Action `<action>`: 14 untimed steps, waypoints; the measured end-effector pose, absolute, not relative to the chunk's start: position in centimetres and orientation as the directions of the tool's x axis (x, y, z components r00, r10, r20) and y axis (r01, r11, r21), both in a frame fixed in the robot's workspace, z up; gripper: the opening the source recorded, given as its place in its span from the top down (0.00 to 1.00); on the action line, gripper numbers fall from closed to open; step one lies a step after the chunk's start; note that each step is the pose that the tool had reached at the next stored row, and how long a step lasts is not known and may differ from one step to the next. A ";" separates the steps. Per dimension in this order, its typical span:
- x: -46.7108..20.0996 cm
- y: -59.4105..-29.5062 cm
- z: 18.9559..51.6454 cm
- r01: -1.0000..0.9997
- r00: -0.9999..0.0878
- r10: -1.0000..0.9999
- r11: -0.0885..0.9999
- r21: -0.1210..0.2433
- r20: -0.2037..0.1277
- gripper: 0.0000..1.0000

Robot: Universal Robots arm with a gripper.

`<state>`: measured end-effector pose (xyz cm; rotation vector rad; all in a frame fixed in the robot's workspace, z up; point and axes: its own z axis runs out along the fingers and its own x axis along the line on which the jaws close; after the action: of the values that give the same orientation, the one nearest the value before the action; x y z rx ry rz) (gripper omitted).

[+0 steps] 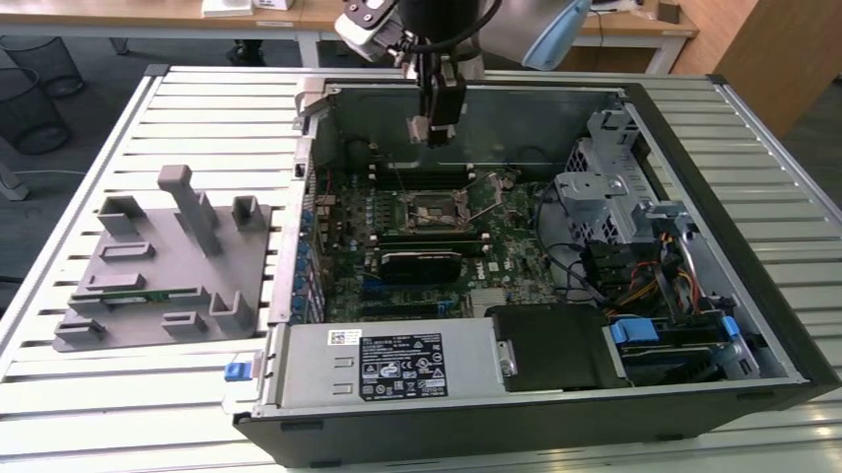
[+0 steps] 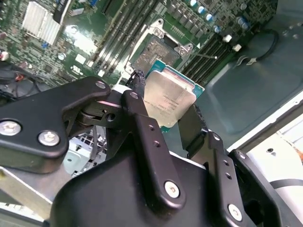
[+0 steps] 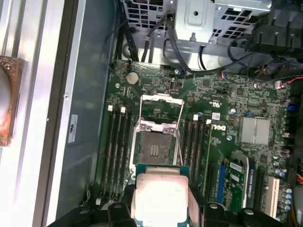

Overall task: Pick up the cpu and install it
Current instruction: 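Place the cpu into insertion slot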

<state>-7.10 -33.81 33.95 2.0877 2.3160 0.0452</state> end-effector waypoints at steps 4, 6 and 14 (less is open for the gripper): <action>-7.0 -33.6 33.3 0.994 -0.099 0.995 0.099 0.038 0.003 0.47; -7.0 -33.6 33.0 0.995 -0.091 0.996 0.091 0.039 0.003 0.47; -7.0 -33.5 32.3 0.995 -0.078 0.997 0.078 0.062 0.001 0.47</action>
<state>-7.03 -33.52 32.31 2.1039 2.2755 0.0722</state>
